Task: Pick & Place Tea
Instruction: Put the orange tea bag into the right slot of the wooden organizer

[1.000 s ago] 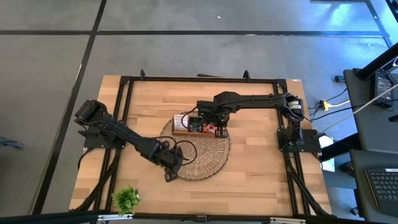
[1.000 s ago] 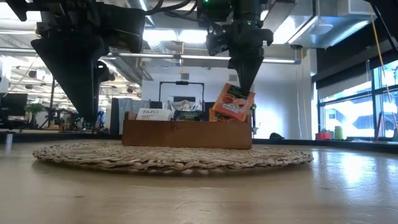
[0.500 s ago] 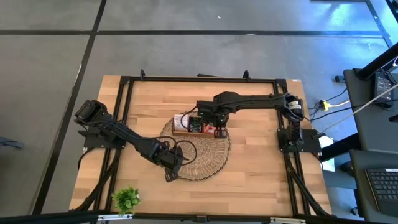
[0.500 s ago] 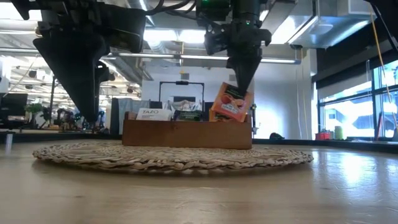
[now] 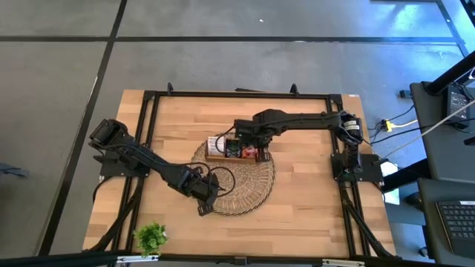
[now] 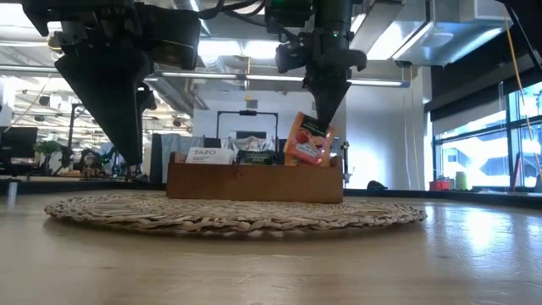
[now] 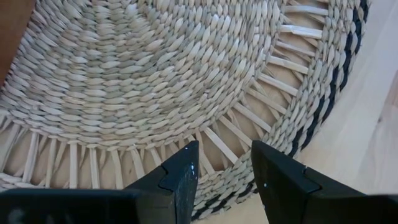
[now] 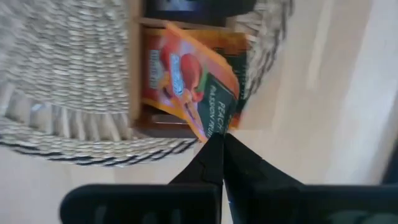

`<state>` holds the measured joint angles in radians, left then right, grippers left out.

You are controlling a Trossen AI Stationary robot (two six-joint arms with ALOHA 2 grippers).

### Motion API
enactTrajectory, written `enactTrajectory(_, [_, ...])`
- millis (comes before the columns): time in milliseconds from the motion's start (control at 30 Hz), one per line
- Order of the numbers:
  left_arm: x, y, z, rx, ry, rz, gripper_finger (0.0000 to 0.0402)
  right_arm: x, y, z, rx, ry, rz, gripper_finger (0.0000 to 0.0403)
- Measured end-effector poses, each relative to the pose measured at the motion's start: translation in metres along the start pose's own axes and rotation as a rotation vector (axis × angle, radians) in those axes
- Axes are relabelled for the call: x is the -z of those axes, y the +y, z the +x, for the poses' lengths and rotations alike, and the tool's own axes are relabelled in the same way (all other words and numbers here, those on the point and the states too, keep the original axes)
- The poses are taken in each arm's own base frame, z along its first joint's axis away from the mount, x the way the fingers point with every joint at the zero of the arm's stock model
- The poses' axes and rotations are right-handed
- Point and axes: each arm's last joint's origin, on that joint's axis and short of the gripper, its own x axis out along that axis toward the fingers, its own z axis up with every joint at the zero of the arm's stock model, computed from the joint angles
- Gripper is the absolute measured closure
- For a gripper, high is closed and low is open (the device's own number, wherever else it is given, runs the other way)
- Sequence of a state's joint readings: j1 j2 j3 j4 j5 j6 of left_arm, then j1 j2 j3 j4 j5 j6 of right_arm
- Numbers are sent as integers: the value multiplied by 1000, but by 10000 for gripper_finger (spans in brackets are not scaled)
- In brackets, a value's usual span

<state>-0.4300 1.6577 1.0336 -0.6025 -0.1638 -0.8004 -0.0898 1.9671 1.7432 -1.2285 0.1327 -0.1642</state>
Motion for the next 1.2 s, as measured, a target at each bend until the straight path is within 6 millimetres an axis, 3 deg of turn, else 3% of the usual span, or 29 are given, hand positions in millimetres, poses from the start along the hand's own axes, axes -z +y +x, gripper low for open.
enactTrajectory(333, [0, 0, 0, 0, 0, -6, 258, 0, 3, 0, -74, -3, -12, 387])
enactTrajectory(767, [0, 0, 0, 0, 0, -7, 258, 0, 2, 0, -73, -8, 38, 297])
enactTrajectory(1033, [1, -1, 0, 1, 1, 4, 258, -16, 1, 6, -59, -187, 66, 293])
enactTrajectory(1200, [7, -7, -1, 9, 3, 28, 258, -13, 1, 19, -65, -175, 25, 293])
